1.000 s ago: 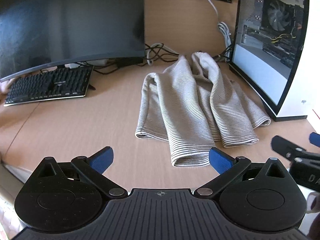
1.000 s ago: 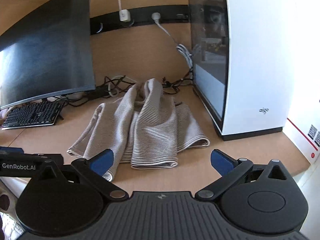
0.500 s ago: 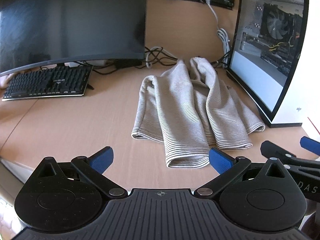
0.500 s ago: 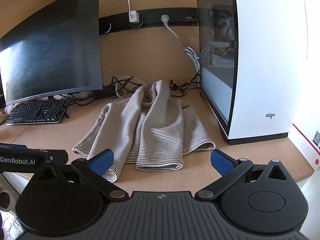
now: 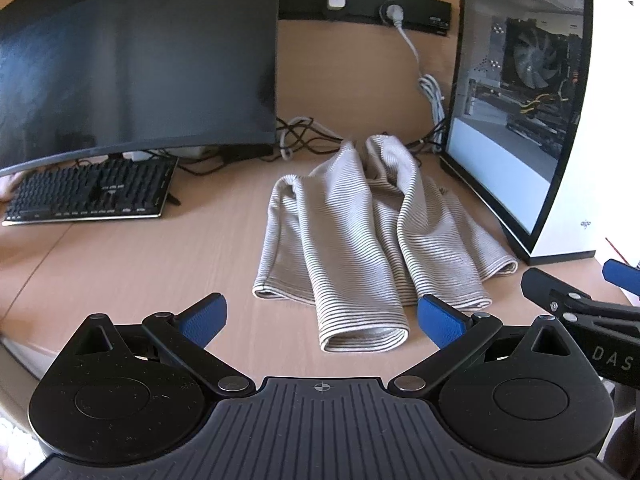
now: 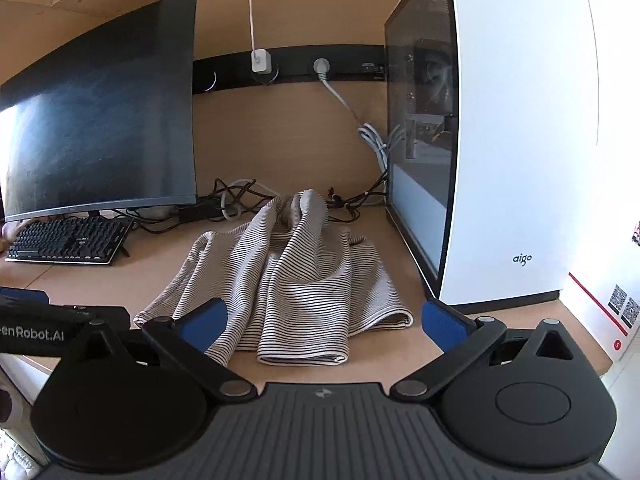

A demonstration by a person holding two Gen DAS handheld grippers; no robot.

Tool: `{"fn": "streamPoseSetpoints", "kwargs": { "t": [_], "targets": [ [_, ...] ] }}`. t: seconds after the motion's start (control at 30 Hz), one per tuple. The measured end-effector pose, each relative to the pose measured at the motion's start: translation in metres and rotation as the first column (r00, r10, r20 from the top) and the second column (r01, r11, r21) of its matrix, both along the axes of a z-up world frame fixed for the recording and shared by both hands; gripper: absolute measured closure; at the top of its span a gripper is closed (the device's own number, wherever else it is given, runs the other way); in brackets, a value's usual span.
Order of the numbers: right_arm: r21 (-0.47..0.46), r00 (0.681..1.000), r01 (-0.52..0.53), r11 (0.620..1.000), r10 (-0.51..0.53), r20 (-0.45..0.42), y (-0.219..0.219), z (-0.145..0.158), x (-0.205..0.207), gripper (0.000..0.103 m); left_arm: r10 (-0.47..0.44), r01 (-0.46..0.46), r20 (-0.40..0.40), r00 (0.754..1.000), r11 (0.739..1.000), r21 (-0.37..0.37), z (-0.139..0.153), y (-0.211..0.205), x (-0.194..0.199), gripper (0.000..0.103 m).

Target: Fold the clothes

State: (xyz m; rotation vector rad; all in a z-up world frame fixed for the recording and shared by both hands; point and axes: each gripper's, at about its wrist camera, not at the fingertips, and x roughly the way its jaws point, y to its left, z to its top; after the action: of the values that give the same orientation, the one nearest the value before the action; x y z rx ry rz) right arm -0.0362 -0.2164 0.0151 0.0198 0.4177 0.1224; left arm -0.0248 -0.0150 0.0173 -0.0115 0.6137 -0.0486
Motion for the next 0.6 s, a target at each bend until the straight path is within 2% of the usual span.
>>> {"fn": "streamPoseSetpoints", "kwargs": {
  "t": [0.6],
  "targets": [
    [0.015,0.999,-0.003,1.0,0.004,-0.033,0.001,-0.003,-0.008,0.0,0.006,-0.006,-0.013,1.0,1.0,-0.007,-0.003,-0.001,-0.012,0.0]
  ]
}}
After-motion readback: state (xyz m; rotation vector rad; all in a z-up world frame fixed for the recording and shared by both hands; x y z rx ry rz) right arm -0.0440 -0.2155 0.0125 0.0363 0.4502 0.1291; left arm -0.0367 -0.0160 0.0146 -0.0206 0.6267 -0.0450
